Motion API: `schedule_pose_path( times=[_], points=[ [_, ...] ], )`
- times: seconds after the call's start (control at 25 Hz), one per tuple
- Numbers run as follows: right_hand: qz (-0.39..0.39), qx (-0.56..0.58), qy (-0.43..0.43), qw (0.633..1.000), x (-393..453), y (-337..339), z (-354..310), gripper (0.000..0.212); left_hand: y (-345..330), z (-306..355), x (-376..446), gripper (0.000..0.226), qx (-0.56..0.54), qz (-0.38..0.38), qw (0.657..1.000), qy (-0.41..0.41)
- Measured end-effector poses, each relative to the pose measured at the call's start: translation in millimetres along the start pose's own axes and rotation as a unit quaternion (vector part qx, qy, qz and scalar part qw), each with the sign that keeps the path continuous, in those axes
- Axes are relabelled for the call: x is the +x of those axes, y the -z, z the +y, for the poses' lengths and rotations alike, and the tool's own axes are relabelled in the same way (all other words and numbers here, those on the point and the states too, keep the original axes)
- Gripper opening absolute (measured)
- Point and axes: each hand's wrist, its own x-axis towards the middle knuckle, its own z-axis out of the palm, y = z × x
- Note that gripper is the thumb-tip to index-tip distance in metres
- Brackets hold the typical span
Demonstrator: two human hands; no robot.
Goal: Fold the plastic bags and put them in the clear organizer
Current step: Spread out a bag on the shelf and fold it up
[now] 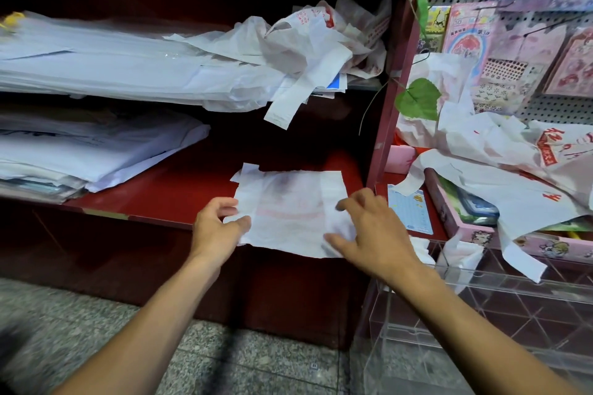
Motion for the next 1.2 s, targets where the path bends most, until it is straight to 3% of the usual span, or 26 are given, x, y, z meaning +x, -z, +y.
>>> schedule_pose_path(
  times=[0.04, 0.12, 0.16, 0.24, 0.32, 0.4, 0.48, 0.6, 0.76, 1.0, 1.2],
  points=[
    [-0.068, -0.004, 0.046, 0.997, -1, -3, -1, 0.062, 4, -1, 1, 0.026, 0.002, -0.031, 0.999, -0.018],
    [-0.201, -0.044, 0.076, 0.976, -3, -15, 2, 0.074, 14, -7, 5, 0.045, 0.02, -0.082, 0.995, -0.055],
    [-0.227, -0.061, 0.076, 0.969, -4, -21, 4, 0.073, 20, -11, 7, 0.053, 0.026, -0.108, 0.992, -0.065],
    [-0.182, -0.072, 0.08, 0.977, -3, -28, 8, 0.054, 32, -23, 10, 0.065, 0.087, -0.154, 0.979, -0.105],
    [-0.12, -0.031, 0.064, 0.99, 0, -30, 10, 0.037, 39, -38, 13, 0.069, 0.254, -0.185, 0.93, -0.191],
    [-0.091, 0.027, 0.041, 0.995, 2, -29, 13, 0.023, 38, -46, 14, 0.062, 0.326, -0.161, 0.894, -0.26],
    [-0.078, 0.065, 0.018, 0.995, 4, -28, 16, 0.015, 35, -43, 14, 0.046, 0.283, -0.128, 0.911, -0.27],
    [-0.073, 0.143, -0.034, 0.986, 11, -25, 20, 0.012, 35, -43, 19, 0.032, 0.208, -0.111, 0.951, -0.201],
    [-0.057, 0.206, -0.091, 0.973, 24, -24, 27, 0.01, 36, -32, 16, 0.003, 0.134, -0.102, 0.975, -0.143],
    [-0.028, 0.297, -0.178, 0.938, 35, -29, 24, 0.025, 30, -28, 18, 0.033, 0.056, -0.074, 0.992, -0.084],
    [-0.029, 0.314, -0.206, 0.926, 34, -33, 24, 0.032, 28, -21, 24, 0.015, -0.035, -0.026, 0.997, -0.069]
  ],
)
